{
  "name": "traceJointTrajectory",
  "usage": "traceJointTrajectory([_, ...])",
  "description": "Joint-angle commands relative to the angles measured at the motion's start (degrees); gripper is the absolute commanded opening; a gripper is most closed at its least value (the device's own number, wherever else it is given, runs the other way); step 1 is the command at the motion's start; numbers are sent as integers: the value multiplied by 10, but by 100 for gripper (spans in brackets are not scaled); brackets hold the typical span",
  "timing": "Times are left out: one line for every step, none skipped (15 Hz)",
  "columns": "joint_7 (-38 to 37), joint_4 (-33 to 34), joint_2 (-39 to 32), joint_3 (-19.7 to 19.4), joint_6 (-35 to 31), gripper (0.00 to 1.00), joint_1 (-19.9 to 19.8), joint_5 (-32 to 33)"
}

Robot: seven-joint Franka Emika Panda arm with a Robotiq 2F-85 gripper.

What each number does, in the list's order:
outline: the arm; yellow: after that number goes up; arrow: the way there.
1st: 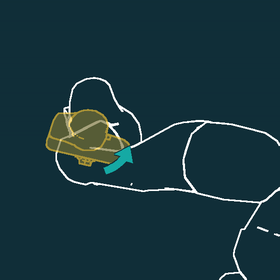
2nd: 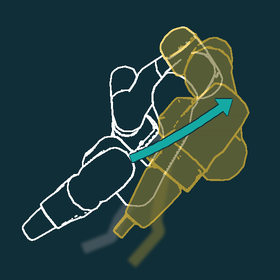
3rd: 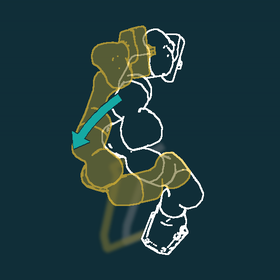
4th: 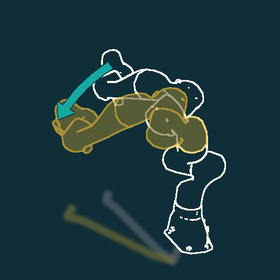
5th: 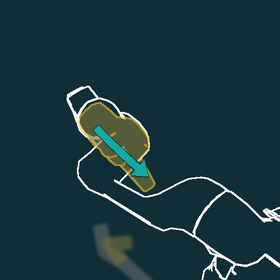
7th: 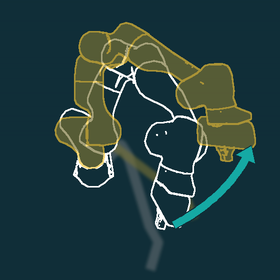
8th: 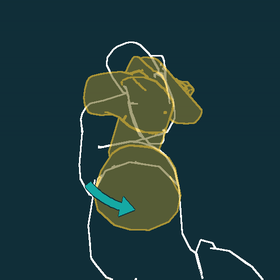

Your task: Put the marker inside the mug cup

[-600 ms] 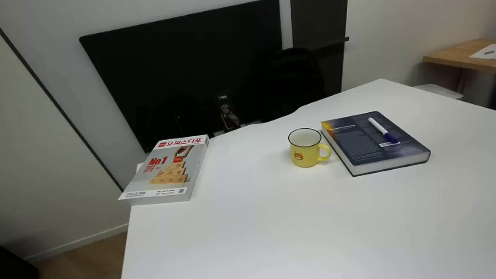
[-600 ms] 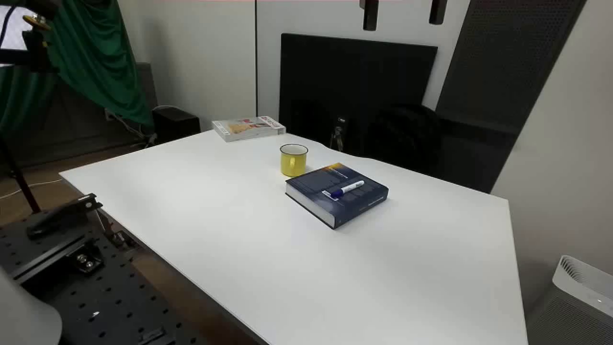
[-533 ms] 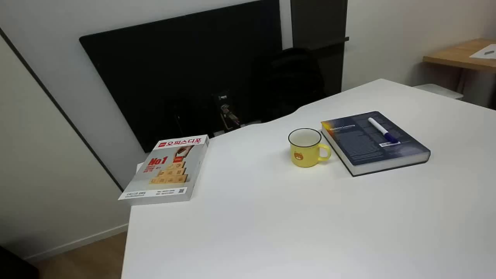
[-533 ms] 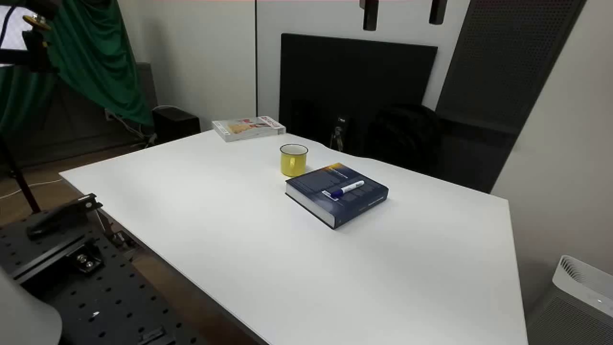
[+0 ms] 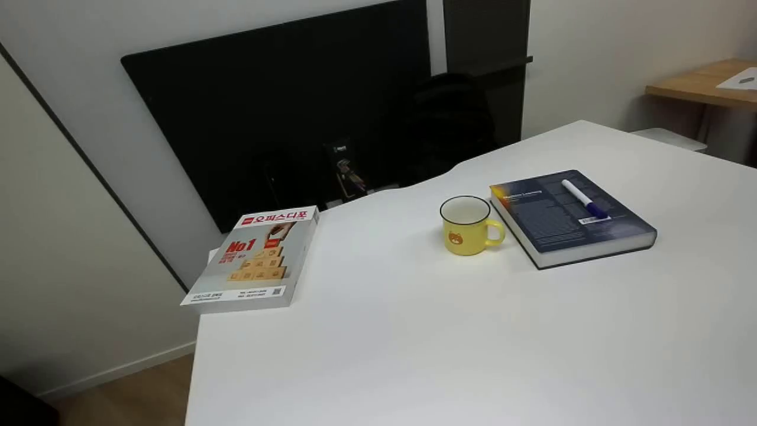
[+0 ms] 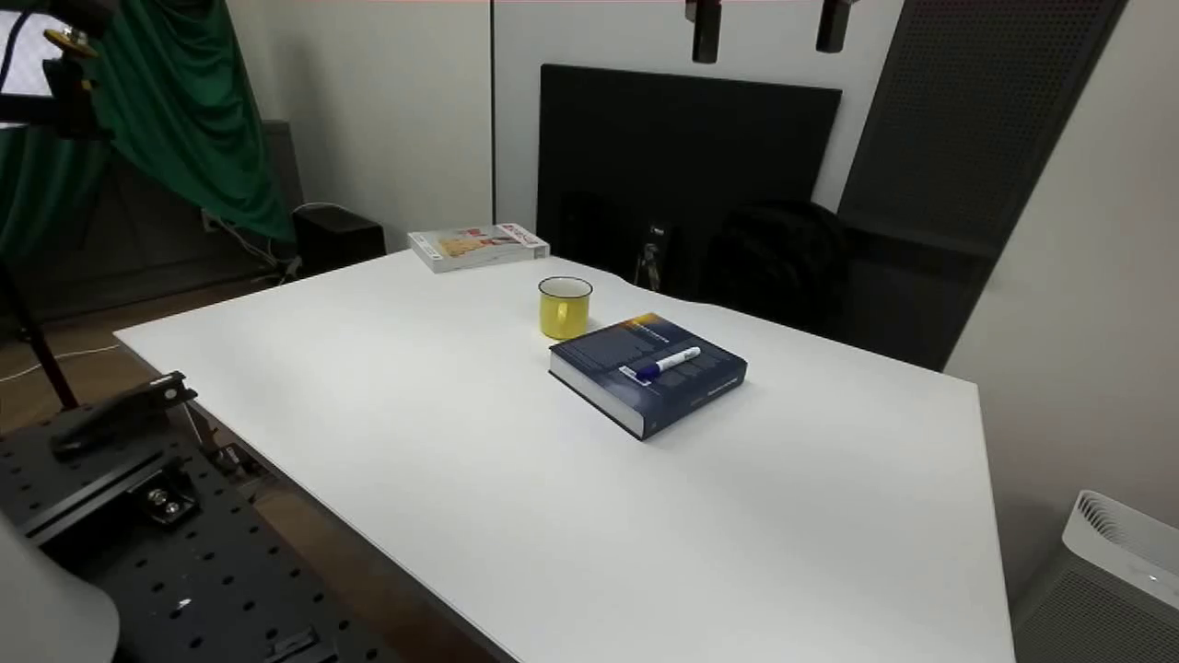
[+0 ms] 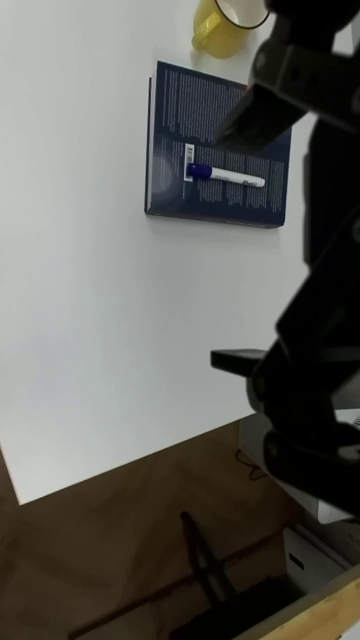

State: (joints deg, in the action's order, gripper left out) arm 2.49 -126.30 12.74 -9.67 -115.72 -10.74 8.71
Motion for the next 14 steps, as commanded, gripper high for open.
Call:
traceJointTrajectory([-1,-4,-36,19,-38,100,28,-22])
traceJointTrajectory([-6,0,-54,27,-47,100,38,-30])
traceJointTrajectory([-6,7,-76,36,-55,100,48,-40])
traceJointTrajectory([-5,16,-100,43,-61,100,57,-51])
traceJointTrajectory([-10,25,-125,51,-74,100,65,-59])
traceJointTrajectory([-14,35,-149,58,-87,100,72,-67])
traceJointTrajectory([-20,45,-172,65,-104,100,77,-76])
traceJointTrajectory([-31,57,-196,70,-122,100,82,-81])
traceJointTrajectory([-46,70,-221,74,-143,100,86,-84])
traceJointTrajectory([-70,87,-248,75,-163,100,89,-81])
traceJointTrajectory([-94,104,-272,74,-176,100,93,-75])
traceJointTrajectory([-120,123,-297,71,-186,100,97,-70])
traceJointTrajectory([-149,146,-324,66,-194,100,102,-66])
traceJointTrajectory([-174,168,-349,61,-199,100,105,-66])
